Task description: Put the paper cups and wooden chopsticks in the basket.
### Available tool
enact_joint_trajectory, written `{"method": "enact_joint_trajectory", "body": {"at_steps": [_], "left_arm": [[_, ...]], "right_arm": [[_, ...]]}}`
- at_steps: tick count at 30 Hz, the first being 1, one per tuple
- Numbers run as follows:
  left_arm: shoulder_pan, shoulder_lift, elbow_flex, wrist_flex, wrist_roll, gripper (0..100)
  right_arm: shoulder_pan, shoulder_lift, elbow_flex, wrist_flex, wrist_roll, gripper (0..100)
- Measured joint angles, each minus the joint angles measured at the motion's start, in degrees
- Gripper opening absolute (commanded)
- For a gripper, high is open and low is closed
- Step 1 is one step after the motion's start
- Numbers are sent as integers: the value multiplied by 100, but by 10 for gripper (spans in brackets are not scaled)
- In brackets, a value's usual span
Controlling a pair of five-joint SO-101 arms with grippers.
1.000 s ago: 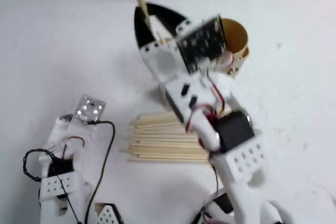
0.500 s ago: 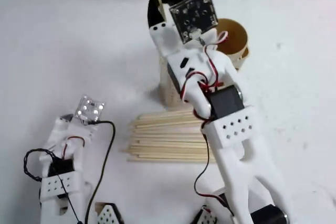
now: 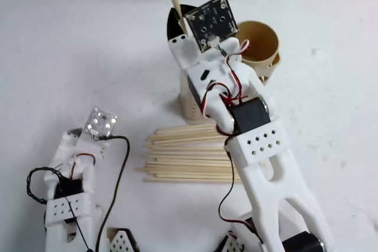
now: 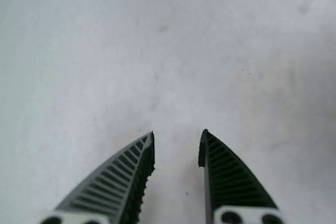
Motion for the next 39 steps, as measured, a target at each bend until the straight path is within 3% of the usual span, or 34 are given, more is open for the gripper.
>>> {"method": "enact_joint_trajectory", "body": {"at_steps": [4, 12, 17, 21, 28, 34, 39], "left_arm": [[0, 0, 0, 0, 0, 155], [0, 0, 0, 0, 0, 155], [0, 0, 0, 0, 0, 155], [0, 0, 0, 0, 0, 155], [0, 0, 0, 0, 0, 155], [0, 0, 0, 0, 0, 155], [0, 0, 0, 0, 0, 155]], "right_arm": [[-9, -290, 290, 0, 0, 170], [-9, -747, 475, 237, 0, 97], [-9, -1749, 475, 1934, 0, 39], [-26, -2558, 255, 3332, 149, 61], [-985, -1635, 264, 5204, 1635, 112], [-1793, -396, 1653, 4686, 2321, 112], [-2295, -202, 3068, 3956, 2646, 112]]}}
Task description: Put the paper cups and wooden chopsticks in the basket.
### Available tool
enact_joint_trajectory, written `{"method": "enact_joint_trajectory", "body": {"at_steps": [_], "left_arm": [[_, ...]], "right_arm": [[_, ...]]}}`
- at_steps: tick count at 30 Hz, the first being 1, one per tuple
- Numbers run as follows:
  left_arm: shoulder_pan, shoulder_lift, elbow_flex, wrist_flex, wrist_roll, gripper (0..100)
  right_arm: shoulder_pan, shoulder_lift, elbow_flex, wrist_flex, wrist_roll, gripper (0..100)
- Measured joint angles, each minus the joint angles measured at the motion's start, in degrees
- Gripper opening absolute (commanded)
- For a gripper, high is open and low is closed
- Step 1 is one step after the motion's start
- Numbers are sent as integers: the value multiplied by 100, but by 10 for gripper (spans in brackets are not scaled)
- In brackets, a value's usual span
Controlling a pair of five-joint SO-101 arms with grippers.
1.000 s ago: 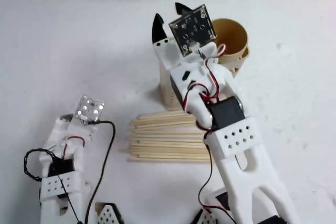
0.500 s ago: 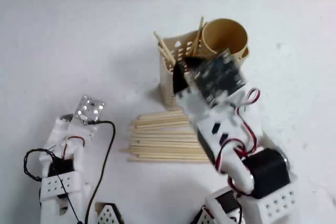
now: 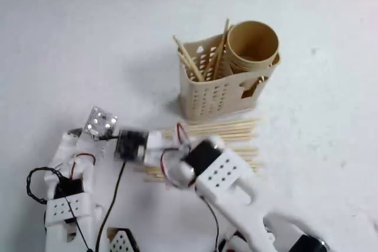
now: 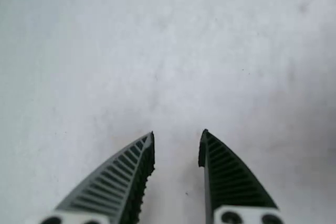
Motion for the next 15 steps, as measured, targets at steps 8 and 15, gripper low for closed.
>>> {"method": "enact_joint_trajectory", "body": {"at_steps": [8, 15], "left_arm": [[0, 0, 0, 0, 0, 155], [0, 0, 0, 0, 0, 155]], "right_arm": [[-53, 62, 1380, -897, 229, 113], [237, 62, 1477, -1204, 237, 112]]}}
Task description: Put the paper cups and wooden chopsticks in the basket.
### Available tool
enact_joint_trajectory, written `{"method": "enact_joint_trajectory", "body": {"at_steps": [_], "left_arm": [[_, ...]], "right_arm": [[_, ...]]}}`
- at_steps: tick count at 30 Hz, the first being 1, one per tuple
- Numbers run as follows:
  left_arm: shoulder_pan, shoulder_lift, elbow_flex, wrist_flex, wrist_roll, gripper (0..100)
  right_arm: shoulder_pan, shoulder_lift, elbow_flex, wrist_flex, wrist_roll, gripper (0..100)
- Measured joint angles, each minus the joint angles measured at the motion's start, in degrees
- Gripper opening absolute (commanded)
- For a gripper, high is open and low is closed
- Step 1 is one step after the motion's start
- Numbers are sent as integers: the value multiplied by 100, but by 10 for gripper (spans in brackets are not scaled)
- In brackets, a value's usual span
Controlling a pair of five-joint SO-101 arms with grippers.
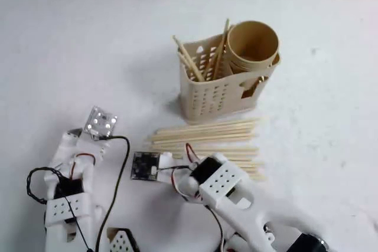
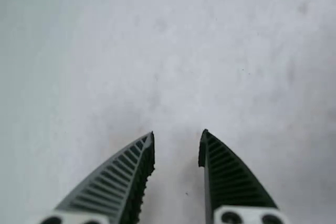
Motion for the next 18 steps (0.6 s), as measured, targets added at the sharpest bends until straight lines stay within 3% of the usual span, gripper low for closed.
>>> {"method": "enact_joint_trajectory", "body": {"at_steps": [13, 18], "left_arm": [[0, 0, 0, 0, 0, 155], [0, 0, 0, 0, 0, 155]], "right_arm": [[264, 18, 440, -571, 0, 111], [299, 26, 484, -571, 0, 63]]}}
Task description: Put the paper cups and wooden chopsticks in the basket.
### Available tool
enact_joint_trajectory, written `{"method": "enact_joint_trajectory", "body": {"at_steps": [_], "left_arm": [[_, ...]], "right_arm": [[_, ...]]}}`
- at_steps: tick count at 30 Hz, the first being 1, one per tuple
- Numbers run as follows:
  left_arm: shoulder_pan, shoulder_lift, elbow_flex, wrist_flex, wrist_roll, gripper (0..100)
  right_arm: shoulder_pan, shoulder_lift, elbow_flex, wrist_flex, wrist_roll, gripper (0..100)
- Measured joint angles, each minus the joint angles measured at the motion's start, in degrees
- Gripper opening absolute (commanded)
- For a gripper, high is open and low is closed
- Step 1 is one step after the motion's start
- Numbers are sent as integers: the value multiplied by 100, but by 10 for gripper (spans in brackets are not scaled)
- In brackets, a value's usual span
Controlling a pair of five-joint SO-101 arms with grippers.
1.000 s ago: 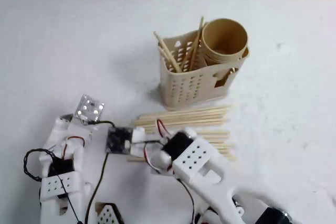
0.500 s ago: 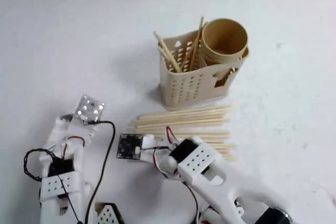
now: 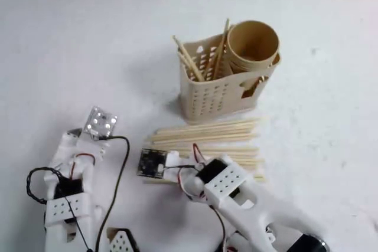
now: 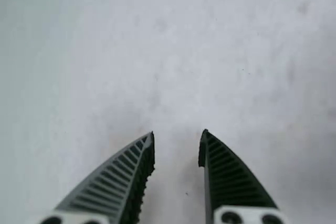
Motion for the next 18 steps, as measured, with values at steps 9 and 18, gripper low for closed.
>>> {"method": "enact_joint_trajectory", "body": {"at_steps": [9, 18], "left_arm": [[0, 0, 0, 0, 0, 155], [0, 0, 0, 0, 0, 155]], "right_arm": [[141, -79, 26, 0, -9, 17], [791, 0, -422, 185, -44, 17]]}}
